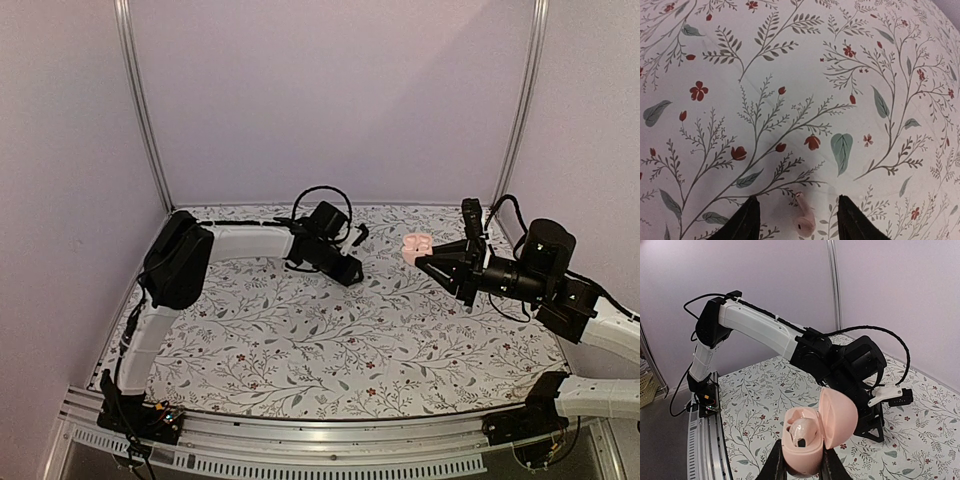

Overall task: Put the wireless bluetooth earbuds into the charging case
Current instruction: Pick up the left earbud from the center of the board.

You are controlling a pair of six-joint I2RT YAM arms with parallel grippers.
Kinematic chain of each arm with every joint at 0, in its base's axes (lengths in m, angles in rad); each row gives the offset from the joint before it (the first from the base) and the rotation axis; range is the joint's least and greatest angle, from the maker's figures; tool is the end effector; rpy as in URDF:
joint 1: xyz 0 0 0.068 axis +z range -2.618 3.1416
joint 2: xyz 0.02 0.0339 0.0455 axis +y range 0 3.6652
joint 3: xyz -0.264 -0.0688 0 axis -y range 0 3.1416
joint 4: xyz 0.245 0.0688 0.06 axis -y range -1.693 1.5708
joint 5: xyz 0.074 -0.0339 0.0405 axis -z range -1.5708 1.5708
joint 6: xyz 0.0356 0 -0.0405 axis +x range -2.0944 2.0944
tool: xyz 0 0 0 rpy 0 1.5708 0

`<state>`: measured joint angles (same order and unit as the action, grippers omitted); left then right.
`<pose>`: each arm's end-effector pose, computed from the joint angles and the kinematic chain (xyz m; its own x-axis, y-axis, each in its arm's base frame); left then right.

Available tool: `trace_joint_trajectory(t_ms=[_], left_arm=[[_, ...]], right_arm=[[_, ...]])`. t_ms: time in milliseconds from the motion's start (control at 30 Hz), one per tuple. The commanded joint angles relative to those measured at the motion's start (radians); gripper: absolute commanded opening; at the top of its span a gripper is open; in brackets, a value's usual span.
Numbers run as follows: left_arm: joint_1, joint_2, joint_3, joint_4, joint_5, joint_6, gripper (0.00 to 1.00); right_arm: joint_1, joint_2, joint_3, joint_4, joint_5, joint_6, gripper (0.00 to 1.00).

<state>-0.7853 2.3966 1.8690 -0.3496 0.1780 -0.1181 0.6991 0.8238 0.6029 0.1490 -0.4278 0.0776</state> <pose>0.3673 -0.3761 0.1371 -0.6314 0.4673 -0.6188 0.7064 0.6757 -0.2105 0.1428 0.1393 0.3044 -0.1248 -0.0127 -0.9921 -0.8953 0.4324 0.1070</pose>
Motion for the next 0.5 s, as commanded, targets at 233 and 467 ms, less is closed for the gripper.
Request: trace_joint_trajectory(t_ms=[233,467], left_arm=[[-0.019,0.059,0.074,-0.127,0.067,0.037,0.45],[-0.024,0.089,0.105,-0.196,0.071,0.090,0.37]], right_arm=[[-0.006,-0.012,0.026,-0.002,-0.001,-0.009,0.00],[-0.006,-0.017,0.026,0.000,0.001,-0.006,0.00]])
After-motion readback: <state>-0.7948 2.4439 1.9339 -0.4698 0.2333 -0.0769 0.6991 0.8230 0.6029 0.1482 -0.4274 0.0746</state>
